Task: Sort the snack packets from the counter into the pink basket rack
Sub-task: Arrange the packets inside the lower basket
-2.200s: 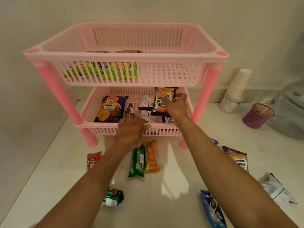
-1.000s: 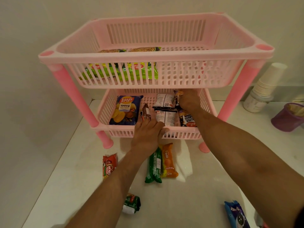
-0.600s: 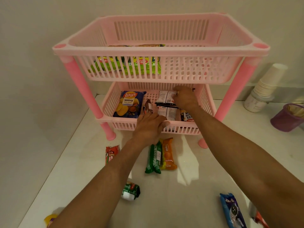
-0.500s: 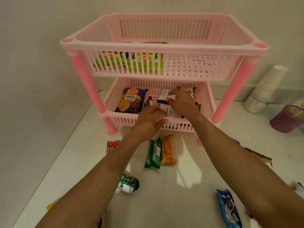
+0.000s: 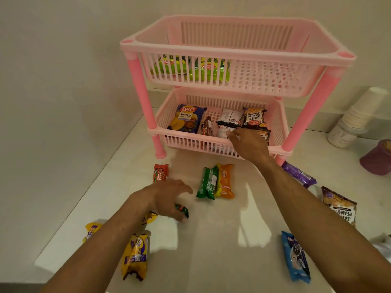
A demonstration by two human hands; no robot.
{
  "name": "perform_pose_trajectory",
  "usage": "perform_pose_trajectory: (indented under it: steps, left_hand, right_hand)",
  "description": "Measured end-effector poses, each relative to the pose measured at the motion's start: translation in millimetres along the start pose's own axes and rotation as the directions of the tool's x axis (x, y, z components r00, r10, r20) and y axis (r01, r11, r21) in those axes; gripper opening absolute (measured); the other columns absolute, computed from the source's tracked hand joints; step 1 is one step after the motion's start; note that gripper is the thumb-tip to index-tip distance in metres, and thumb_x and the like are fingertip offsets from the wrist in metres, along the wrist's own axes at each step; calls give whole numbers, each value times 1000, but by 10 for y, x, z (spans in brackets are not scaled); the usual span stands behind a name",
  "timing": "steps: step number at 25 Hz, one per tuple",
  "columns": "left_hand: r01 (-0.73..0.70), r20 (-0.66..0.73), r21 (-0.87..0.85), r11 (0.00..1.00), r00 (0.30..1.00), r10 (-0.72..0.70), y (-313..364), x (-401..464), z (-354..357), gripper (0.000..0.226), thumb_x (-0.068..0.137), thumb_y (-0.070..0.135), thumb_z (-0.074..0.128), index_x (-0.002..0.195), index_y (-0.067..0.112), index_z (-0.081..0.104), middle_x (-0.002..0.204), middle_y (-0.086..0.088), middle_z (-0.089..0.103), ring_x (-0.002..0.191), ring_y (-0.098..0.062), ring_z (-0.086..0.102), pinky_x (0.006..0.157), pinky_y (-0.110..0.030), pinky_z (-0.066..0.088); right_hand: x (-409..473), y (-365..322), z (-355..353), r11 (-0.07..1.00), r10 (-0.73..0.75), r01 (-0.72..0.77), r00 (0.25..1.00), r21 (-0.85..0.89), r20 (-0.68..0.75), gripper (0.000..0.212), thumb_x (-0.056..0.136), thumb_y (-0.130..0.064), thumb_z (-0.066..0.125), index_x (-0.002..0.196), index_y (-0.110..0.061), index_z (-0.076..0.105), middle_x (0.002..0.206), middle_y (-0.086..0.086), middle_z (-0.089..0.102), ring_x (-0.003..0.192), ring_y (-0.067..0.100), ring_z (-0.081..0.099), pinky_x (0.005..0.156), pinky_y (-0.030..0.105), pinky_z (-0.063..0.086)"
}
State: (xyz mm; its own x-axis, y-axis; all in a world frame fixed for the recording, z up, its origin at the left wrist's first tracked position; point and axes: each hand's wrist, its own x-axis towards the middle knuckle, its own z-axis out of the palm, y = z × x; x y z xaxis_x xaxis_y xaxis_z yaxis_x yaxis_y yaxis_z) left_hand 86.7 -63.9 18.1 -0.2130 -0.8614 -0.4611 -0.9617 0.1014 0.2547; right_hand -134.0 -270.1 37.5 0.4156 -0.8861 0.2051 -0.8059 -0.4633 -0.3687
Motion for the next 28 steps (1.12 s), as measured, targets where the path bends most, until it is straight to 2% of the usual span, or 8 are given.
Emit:
perform_pose_trajectory:
  steps: [4, 7, 11, 14, 17, 20, 23, 28]
  left_hand:
    - [6, -5, 274, 962, 1000, -5, 51, -97, 189, 67, 72, 54, 68, 132, 32, 45, 124, 7, 55, 112, -18, 53, 100, -36, 39]
    - [9, -96, 296, 955, 995, 20, 103, -71, 191, 46, 82, 44, 59, 123, 24, 54, 116, 2, 58, 107, -21, 55, 96, -39, 42]
    - [-39, -180, 39, 998, 983, 46, 154, -66, 70, 39, 76, 44, 61, 110, 26, 58, 105, 6, 60, 96, -16, 58, 82, -34, 49]
    - [-104, -295, -259, 960, 955, 24, 176, -53, -183, 44, 72, 54, 69, 109, 33, 60, 103, 15, 61, 91, -2, 57, 76, -21, 48]
    - [-199, -425, -523, 829, 904, -52, 206, 52, -523, 42, 69, 53, 77, 106, 38, 62, 99, 22, 66, 90, 6, 61, 71, -9, 47]
    - [-281, -478, -729, 625, 862, -170, 263, 287, -889, 36, 73, 46, 78, 104, 32, 69, 96, 15, 73, 88, 1, 68, 71, -15, 54]
    - [-263, -470, -816, 515, 821, -325, 301, 677, -1251, 20, 76, 39, 77, 92, 30, 70, 95, 8, 75, 86, -8, 71, 75, -28, 57]
    - [-138, -397, -851, 506, 801, -448, 240, 1355, -1696, 19, 76, 42, 76, 77, 28, 64, 81, 9, 67, 71, -4, 65, 52, -18, 50]
  right_hand:
    - [67, -26, -40, 998, 59, -60, 996, 7, 64, 44, 98, -46, 38, 120, -16, 63, 118, 11, 67, 105, 32, 61, 77, 37, 46]
    - [102, -23, -60, 998, 58, -52, 990, -47, 129, 50, 98, -50, 34, 121, -14, 62, 120, 13, 65, 106, 32, 59, 76, 37, 43]
    - [110, 47, -128, 994, 70, -54, 984, -96, 162, 61, 96, -61, 30, 118, -16, 63, 117, 10, 66, 105, 31, 60, 79, 38, 47]
    - [110, 79, -178, 985, 71, -51, 991, -168, 118, 63, 93, -68, 26, 101, -17, 64, 105, 9, 69, 97, 31, 63, 76, 39, 47]
    - [85, 84, -149, 983, 75, -57, 993, -177, 91, 62, 93, -66, 25, 95, -19, 64, 100, 7, 69, 93, 30, 64, 78, 39, 50]
    - [63, 75, -109, 985, 95, -86, 994, -151, 51, 58, 94, -62, 27, 99, -21, 67, 97, 5, 70, 91, 29, 66, 81, 44, 53]
    - [65, 88, -82, 981, 92, -89, 996, -171, 7, 56, 95, -59, 29, 101, -21, 69, 97, 6, 71, 90, 29, 66, 77, 41, 53]
    - [56, 106, -53, 975, 72, -78, 997, -207, -37, 54, 97, -55, 30, 99, -20, 70, 95, 6, 71, 88, 27, 67, 67, 34, 47]
